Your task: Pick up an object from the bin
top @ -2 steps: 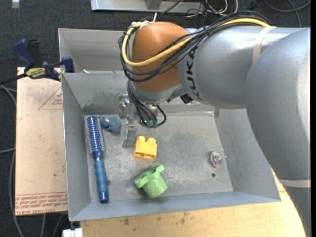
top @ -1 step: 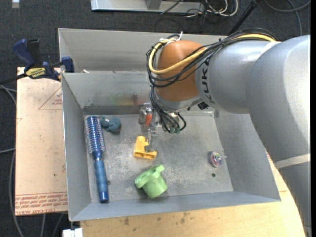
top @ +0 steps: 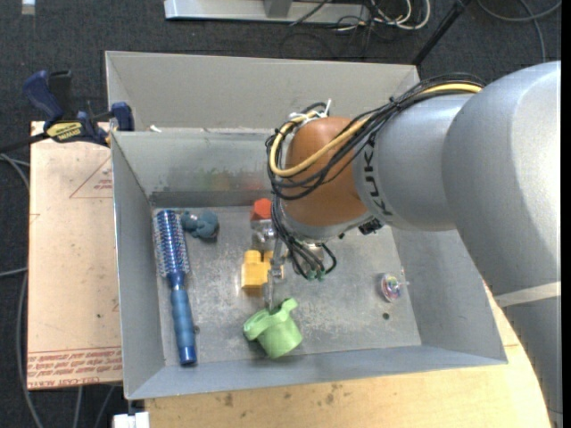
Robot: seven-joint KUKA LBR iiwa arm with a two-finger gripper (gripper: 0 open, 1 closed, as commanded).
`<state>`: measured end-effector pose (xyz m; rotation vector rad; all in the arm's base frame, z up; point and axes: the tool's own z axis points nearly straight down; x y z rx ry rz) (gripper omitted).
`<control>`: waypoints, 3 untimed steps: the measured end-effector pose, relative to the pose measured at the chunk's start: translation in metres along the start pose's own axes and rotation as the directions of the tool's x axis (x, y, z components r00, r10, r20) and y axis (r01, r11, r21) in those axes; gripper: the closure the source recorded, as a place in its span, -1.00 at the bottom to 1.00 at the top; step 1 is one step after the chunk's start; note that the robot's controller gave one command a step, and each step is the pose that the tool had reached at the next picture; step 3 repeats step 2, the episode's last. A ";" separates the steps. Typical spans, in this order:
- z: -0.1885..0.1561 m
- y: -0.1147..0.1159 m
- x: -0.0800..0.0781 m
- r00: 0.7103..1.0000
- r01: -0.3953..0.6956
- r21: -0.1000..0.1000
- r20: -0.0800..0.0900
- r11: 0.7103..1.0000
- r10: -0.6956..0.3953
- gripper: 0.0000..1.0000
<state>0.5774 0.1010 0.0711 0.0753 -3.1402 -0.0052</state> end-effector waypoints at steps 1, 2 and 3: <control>-0.004 0.000 -0.004 1.000 -0.002 -0.001 0.009 1.000 0.002 1.00; -0.158 -0.009 0.028 1.000 -0.019 0.001 0.011 1.000 0.018 1.00; -0.158 -0.009 0.028 1.000 -0.019 0.001 0.011 1.000 0.018 1.00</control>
Offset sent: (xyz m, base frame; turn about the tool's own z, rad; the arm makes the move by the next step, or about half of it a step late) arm 0.0000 0.0000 0.0000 0.0000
